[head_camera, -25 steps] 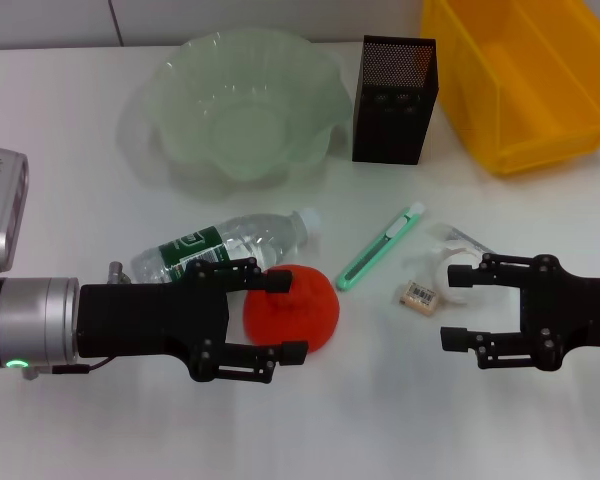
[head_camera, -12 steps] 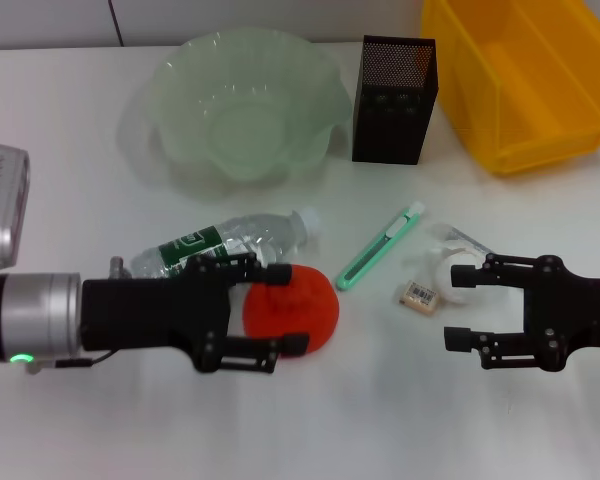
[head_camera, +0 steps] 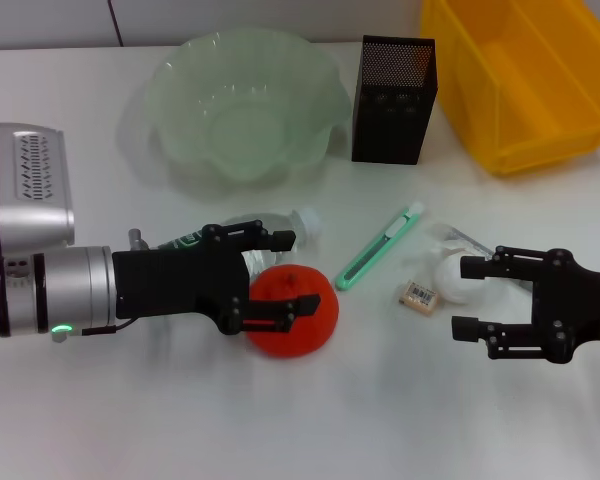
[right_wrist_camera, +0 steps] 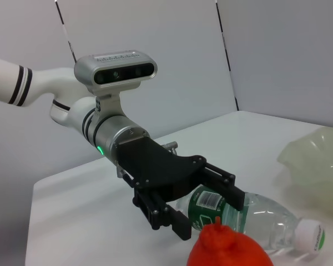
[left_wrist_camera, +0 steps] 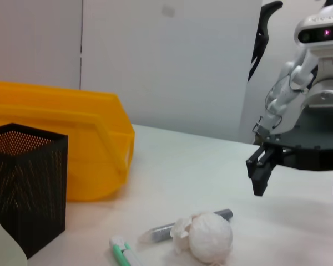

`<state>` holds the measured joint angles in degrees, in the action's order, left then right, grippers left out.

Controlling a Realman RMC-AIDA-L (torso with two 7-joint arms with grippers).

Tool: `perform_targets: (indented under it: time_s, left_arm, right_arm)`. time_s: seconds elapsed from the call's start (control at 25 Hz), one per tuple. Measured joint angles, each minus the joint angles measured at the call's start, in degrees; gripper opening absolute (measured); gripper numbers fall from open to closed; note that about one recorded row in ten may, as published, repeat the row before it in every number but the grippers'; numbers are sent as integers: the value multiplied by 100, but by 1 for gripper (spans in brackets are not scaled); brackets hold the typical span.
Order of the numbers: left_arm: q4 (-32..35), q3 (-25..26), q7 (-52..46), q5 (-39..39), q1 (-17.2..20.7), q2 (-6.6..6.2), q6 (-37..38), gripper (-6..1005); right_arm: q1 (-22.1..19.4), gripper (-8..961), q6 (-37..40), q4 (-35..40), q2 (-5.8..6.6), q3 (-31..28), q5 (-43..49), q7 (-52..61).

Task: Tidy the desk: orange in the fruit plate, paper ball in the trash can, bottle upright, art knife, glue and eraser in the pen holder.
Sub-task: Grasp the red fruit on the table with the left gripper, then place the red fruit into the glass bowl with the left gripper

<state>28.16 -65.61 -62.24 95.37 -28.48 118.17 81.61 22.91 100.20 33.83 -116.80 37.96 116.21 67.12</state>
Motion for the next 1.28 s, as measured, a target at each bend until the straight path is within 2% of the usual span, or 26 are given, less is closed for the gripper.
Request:
perform_targets:
  time_s: [0.64, 1.28]
  left_arm:
    - [6, -218, 10, 145, 42, 11, -317, 824]
    - [67, -203, -43, 257, 65, 31, -245, 479]
  right_arm:
    - [19, 776, 9, 0, 44, 1, 0, 15]
    - [3, 776, 86, 0, 54, -61, 0, 14]
